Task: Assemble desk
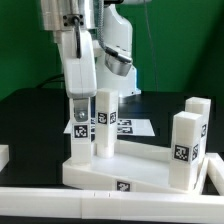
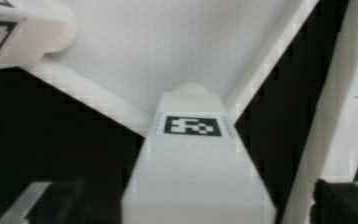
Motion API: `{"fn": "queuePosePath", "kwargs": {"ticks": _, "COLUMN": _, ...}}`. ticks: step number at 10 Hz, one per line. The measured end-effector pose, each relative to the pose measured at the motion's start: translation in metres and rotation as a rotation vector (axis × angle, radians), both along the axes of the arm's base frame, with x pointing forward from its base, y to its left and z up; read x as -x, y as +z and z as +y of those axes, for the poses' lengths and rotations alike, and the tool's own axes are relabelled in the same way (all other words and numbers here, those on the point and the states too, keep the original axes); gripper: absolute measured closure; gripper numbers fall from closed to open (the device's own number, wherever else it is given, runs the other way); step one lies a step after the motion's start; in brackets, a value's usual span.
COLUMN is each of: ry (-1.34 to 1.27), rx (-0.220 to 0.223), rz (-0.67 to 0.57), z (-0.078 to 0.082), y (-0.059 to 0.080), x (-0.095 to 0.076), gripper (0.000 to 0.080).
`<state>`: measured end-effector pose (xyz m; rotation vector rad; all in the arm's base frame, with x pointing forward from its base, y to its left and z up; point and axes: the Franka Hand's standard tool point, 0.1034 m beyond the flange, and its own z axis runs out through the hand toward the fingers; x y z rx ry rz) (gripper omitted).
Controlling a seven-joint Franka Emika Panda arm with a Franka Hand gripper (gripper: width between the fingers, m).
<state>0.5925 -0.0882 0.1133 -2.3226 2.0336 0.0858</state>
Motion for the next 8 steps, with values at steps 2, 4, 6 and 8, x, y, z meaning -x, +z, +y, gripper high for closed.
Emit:
{"fn": "queuePosePath", "kwargs": {"ticks": 2, "ry": 0.138, "rx": 0.001, "rz": -0.011, "z": 0.0018, "y": -0.0004, "x": -0.0003, "gripper": 0.016}}
{"fn": "queuePosePath", "kwargs": {"ticks": 4, "ry": 0.388, "rx": 0.001, "rz": -0.033, "z": 0.0014, "y": -0.0003, "x": -0.0008, "gripper": 0.0151}}
{"fn": "queuePosePath", "kwargs": {"ticks": 6, "ry": 0.518, "rx": 0.001, "rz": -0.042, "z": 0.0011, "y": -0.0004, "x": -0.0007, "gripper": 0.0151}}
{"fn": "queuePosePath", "kwargs": {"ticks": 8, "ry": 0.633, "rx": 0.0, "rz": -0.051, "z": 0.001, "y": -0.0004, "x": -0.0007, "gripper": 0.0151}}
